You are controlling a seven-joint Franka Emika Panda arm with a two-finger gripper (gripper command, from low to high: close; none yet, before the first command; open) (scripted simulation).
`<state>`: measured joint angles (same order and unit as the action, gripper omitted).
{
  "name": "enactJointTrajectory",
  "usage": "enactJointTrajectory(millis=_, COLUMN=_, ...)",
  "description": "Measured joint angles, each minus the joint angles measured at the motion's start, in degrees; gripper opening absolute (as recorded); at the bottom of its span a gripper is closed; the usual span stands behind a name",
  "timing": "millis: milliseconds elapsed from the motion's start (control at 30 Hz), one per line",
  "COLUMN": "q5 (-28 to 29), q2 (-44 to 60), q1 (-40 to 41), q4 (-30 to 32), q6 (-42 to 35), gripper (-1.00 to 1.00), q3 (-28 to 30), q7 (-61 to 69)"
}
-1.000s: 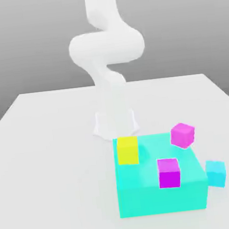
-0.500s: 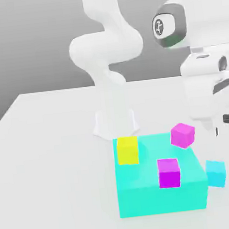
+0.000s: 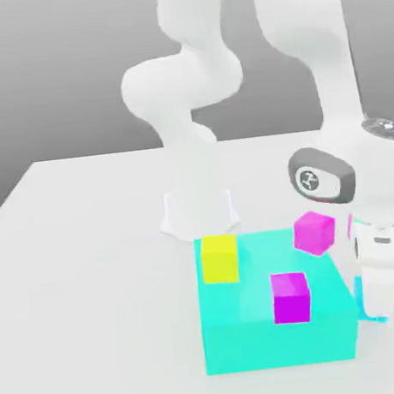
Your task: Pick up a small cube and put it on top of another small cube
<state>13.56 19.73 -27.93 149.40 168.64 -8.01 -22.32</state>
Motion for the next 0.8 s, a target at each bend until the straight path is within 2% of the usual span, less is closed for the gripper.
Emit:
enactJointTrajectory(millis=100, q5=0.19, q2=0.26, q1=-0.15, q4=-0.04, q6=0.20, gripper=-1.00, q3=0.17, q7=-0.16)
enactJointTrajectory(millis=300, q5=-7.12, q2=-10.67, q1=3.27, q4=1.76, q6=-8.40, gripper=-1.00, q3=-4.69, q7=5.74)
enactJointTrajectory(millis=667, q5=-12.09, q2=-31.80, q1=15.41, q4=-3.92, q6=-33.65, gripper=-1.00, q3=3.92, q7=2.34)
enactJointTrajectory(millis=733, q5=-14.10, q2=-31.46, q1=15.91, q4=-2.78, q6=-33.40, gripper=-1.00, q3=4.73, q7=1.69)
enactJointTrajectory(millis=800, q5=-14.43, q2=-28.63, q1=16.07, q4=-1.52, q6=-29.60, gripper=-1.00, q3=4.87, q7=1.40)
